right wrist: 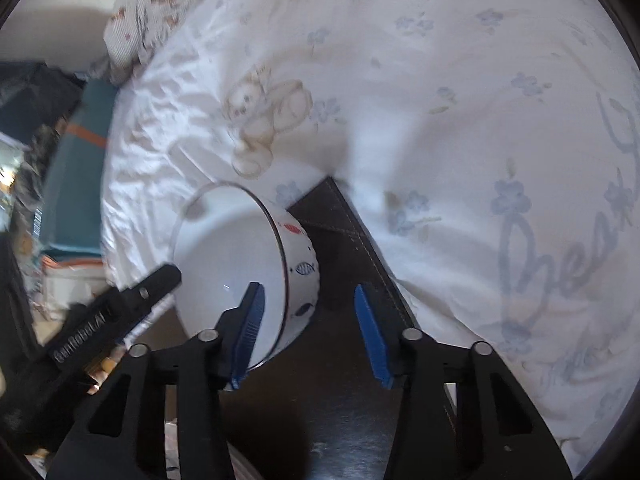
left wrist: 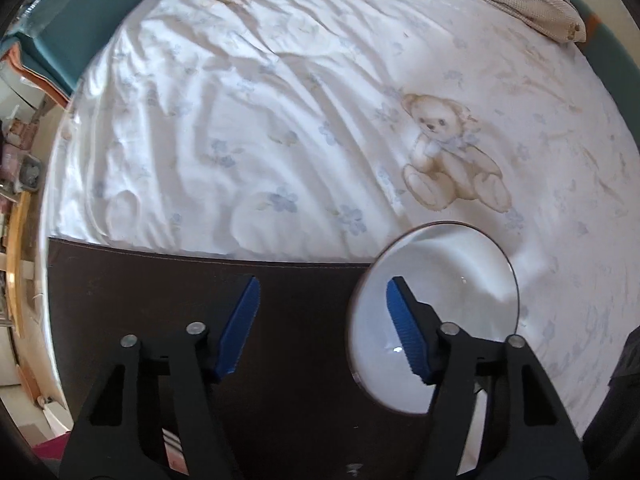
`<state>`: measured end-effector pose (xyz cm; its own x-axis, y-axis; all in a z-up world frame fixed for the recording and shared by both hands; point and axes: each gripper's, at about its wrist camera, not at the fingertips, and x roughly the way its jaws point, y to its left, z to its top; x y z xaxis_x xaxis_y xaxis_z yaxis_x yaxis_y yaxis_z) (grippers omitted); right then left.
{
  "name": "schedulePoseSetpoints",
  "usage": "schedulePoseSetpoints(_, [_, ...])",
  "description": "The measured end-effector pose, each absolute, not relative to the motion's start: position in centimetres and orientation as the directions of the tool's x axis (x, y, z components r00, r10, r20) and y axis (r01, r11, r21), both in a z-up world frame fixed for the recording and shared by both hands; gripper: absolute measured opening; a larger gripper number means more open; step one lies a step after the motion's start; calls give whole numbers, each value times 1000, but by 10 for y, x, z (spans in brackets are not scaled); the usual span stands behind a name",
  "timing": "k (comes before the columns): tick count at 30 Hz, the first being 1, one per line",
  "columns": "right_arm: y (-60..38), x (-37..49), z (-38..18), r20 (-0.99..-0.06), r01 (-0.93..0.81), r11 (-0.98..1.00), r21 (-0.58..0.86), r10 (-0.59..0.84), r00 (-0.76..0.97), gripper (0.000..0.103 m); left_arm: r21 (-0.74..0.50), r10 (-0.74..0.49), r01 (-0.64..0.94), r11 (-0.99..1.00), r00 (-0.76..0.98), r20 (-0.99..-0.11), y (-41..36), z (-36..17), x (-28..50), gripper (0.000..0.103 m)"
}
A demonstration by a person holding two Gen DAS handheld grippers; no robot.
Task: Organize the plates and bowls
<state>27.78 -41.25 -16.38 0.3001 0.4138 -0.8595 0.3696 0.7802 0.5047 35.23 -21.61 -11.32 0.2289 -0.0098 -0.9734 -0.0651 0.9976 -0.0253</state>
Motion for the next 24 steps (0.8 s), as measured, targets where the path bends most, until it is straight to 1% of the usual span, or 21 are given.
schedulePoseSetpoints(1, [-412, 278, -165, -861, 374, 780, 502, 411, 298, 45, -26, -14, -55, 998, 223, -975, -219, -116, 353, 52])
schedulePoseSetpoints(4, [-414, 279, -171, -865, 398, 771, 498, 411, 287, 41, -33, -28, -23, 999, 196, -980, -227, -127, 356, 41])
schedulePoseSetpoints(8, [-415, 280, -173, -866, 402, 769, 497, 410, 286, 39, -22, -20, -8, 1000, 188, -982, -233, -135, 355, 35])
schedulePoseSetpoints(9, [-415, 280, -174, -865, 405, 766, 499, 412, 287, 38, -21, -20, -3, 1000, 187, -982, -235, -137, 355, 32])
schedulePoseSetpoints(11, [-414, 280, -174, -859, 409, 756, 511, 425, 286, 32, -20, -20, 6, 1000, 179, -984, -237, -141, 356, 25])
schedulePoseSetpoints(12, [-413, 281, -173, -859, 408, 757, 510, 424, 286, 31, -21, -22, 9, 1000, 172, -985, -239, -144, 357, 20])
schedulePoseSetpoints(13, [-411, 281, -172, -862, 405, 763, 504, 419, 284, 30, -13, -15, 10, 1000, 168, -986, -240, -146, 357, 18])
schedulePoseSetpoints(16, [-409, 283, -176, -863, 398, 766, 504, 427, 271, 30, 0, -2, 12, 1000, 173, -985, -240, -148, 358, 15])
schedulePoseSetpoints(24, [-403, 289, -186, -864, 384, 774, 503, 441, 243, 30, 16, 5, 55, 998, 206, -979, -249, -149, 356, 13])
